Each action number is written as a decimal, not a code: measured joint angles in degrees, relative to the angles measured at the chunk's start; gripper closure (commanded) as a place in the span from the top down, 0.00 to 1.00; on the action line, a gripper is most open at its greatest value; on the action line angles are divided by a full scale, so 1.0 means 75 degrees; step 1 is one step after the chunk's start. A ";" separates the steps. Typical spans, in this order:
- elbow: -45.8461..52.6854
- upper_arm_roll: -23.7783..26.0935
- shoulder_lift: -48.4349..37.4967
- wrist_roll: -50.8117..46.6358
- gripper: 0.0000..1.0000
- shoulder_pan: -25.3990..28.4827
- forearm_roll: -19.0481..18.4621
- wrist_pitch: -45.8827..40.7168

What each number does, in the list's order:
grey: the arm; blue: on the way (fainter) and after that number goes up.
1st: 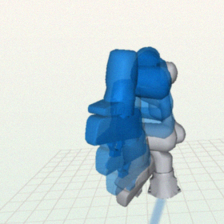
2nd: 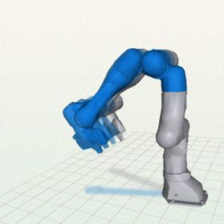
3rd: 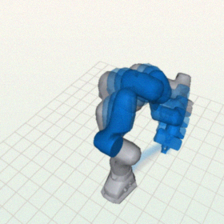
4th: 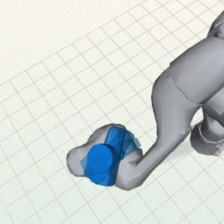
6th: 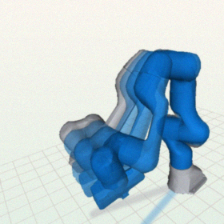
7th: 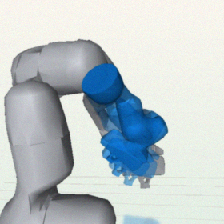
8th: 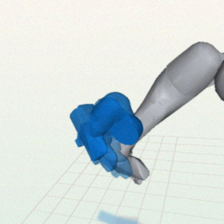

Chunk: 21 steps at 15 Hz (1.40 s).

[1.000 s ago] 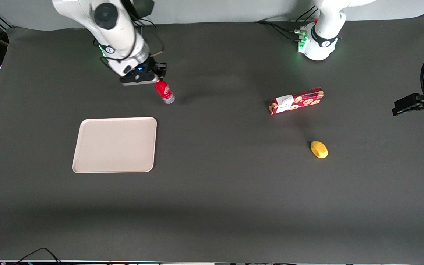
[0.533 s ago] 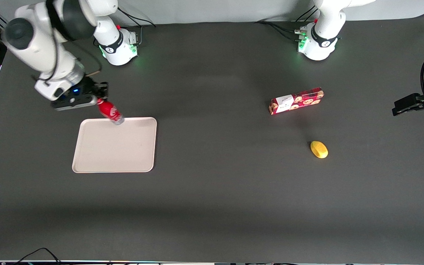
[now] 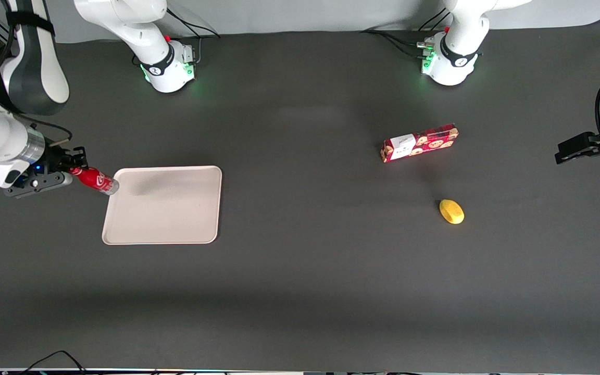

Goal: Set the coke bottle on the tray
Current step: 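Lift the bottle and carry it toward the white tray, then lower the bottle onto the tray edge and open the right gripper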

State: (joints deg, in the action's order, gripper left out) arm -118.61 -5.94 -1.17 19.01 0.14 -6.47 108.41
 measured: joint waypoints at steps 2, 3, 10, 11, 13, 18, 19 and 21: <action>0.0027 -0.0177 0.0280 0.0185 0.00 0.0000 -0.0020 0.0237; 0.0027 -0.0223 0.0391 0.0284 0.00 0.0001 -0.0022 0.0402; 0.0025 -0.0591 0.1103 0.0774 0.00 0.0006 -0.0020 0.1261; 0.0025 -0.0590 0.1160 0.0774 0.00 0.0008 0.0009 0.1313; 0.0024 -0.0587 0.1263 0.0774 0.00 0.0014 0.0110 0.1326; 0.0025 -0.0573 0.1437 0.0774 0.00 0.0070 0.0329 0.1456; 0.0025 -0.0572 0.1469 0.0774 0.00 0.0077 0.0334 0.1513; 0.0026 -0.0571 0.1553 0.0774 0.00 0.0080 0.0339 0.1654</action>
State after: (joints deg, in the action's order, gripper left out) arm -118.42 -10.21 10.48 24.81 0.74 -3.92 120.81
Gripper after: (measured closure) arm 0.678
